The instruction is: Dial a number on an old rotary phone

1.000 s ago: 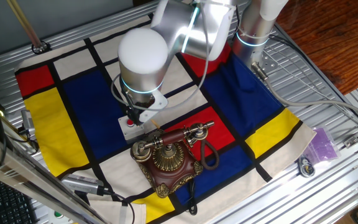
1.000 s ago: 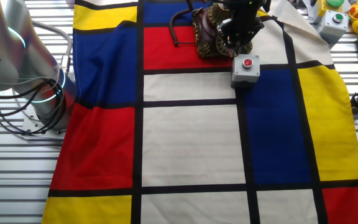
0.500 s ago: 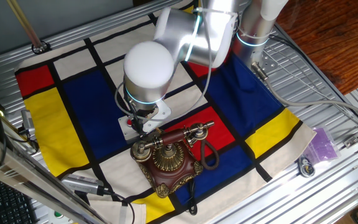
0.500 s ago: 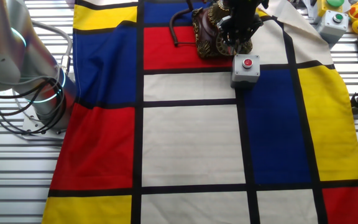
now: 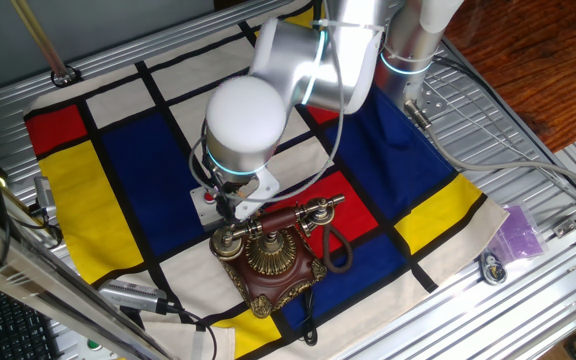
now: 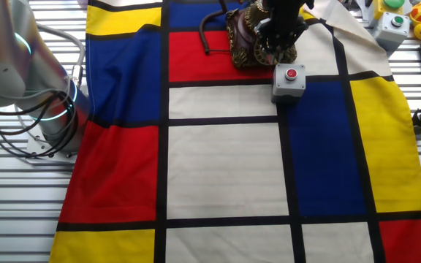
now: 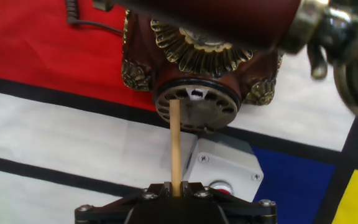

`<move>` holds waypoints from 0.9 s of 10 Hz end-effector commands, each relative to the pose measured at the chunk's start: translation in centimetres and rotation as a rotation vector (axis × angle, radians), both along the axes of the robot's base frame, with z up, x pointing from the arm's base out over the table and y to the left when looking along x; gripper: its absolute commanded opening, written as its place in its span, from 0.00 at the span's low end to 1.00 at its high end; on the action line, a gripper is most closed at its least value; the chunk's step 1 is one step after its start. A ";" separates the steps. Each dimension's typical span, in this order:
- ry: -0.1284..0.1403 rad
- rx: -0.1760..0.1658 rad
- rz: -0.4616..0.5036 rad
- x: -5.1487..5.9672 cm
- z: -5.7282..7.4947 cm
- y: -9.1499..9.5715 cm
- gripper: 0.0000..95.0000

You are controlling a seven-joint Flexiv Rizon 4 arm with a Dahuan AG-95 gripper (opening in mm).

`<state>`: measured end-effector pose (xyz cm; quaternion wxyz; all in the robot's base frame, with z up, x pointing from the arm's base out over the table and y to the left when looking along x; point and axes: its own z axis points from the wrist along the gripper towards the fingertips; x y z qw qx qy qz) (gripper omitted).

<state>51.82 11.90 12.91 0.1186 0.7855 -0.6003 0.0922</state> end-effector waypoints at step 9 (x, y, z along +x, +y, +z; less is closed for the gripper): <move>-0.011 -0.027 0.001 0.0 -0.5 0.5 0.00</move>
